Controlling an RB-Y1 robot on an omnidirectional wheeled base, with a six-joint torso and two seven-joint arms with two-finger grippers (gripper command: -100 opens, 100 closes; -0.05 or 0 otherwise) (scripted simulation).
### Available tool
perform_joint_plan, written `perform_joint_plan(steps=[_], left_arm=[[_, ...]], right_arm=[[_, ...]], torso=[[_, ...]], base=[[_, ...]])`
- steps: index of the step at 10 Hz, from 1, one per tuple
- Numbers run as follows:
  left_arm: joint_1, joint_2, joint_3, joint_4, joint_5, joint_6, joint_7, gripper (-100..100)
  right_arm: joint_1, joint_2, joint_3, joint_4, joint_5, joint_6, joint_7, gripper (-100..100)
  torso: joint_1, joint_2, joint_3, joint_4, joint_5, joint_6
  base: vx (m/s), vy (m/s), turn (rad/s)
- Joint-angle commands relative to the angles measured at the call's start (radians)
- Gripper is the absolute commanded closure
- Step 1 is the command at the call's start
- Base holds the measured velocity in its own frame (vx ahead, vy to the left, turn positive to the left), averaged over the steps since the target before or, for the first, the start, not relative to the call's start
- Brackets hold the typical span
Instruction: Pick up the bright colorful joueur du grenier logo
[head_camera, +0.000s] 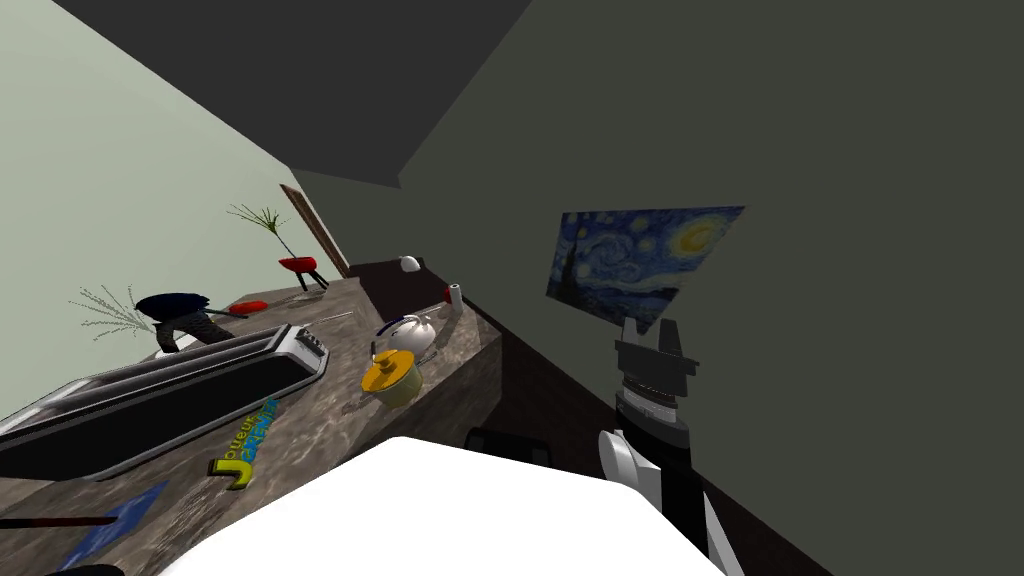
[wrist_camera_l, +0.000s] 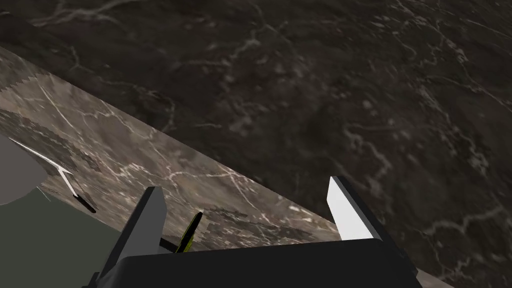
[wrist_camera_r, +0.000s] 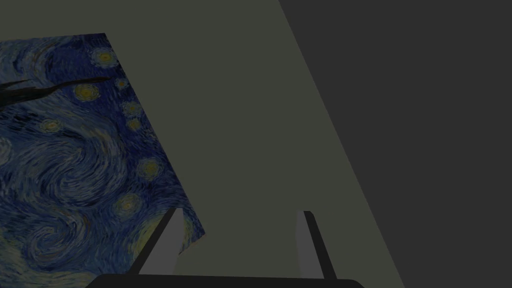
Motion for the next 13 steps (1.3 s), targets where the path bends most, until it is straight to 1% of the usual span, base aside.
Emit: perform_joint_plan(steps=[1,3,4,5,6,7,10,13], left_arm=[[0.029,0.032,0.008,0.016,0.002,0.0,0.011,-100],[0.095,0.103,0.026,0.059,0.006,0.008,0.035,-100],[0.099,0.109,0.026,0.059,0.006,0.008,0.035,-100],[0.13,0.145,0.035,0.079,0.009,0.012,0.046,-100],[0.158,0.171,0.043,0.097,0.012,0.015,0.056,-100],[0.158,0.18,0.043,0.097,0.012,0.015,0.056,-100],[0.226,0.27,0.063,0.143,0.024,0.026,0.082,-100],[0.268,0.334,0.077,0.175,0.035,0.034,0.1,-100]], right_arm=[[0.0,0.0,0.0,0.0,0.0,0.0,0.0,0],[0.0,0.0,0.0,0.0,0.0,0.0,0.0,0],[0.0,0.0,0.0,0.0,0.0,0.0,0.0,0],[0.0,0.0,0.0,0.0,0.0,0.0,0.0,0],[0.0,0.0,0.0,0.0,0.0,0.0,0.0,0],[0.0,0.0,0.0,0.0,0.0,0.0,0.0,0],[0.0,0.0,0.0,0.0,0.0,0.0,0.0,0],[0.0,0.0,0.0,0.0,0.0,0.0,0.0,0]], torso=[[0.0,0.0,0.0,0.0,0.0,0.0],[0.001,0.003,0.002,0.001,0.0,0.0],[0.001,0.002,0.001,0.0,0.0,0.0],[0.001,0.002,0.001,0.0,0.0,-0.002],[0.001,0.004,0.002,0.001,0.0,-0.001],[0.002,0.002,0.001,0.0,0.0,0.0],[0.002,0.004,0.002,0.001,0.001,-0.001],[0.003,0.005,0.003,0.001,0.001,-0.001]], base=[[0.063,-0.031,-0.052],[0.074,-0.03,-0.245],[0.078,-0.014,-0.099],[0.043,-0.018,-0.105],[0.086,-0.007,-0.303],[0.041,-0.003,-0.057],[0.052,-0.006,-0.18],[0.031,0.015,-0.131]])
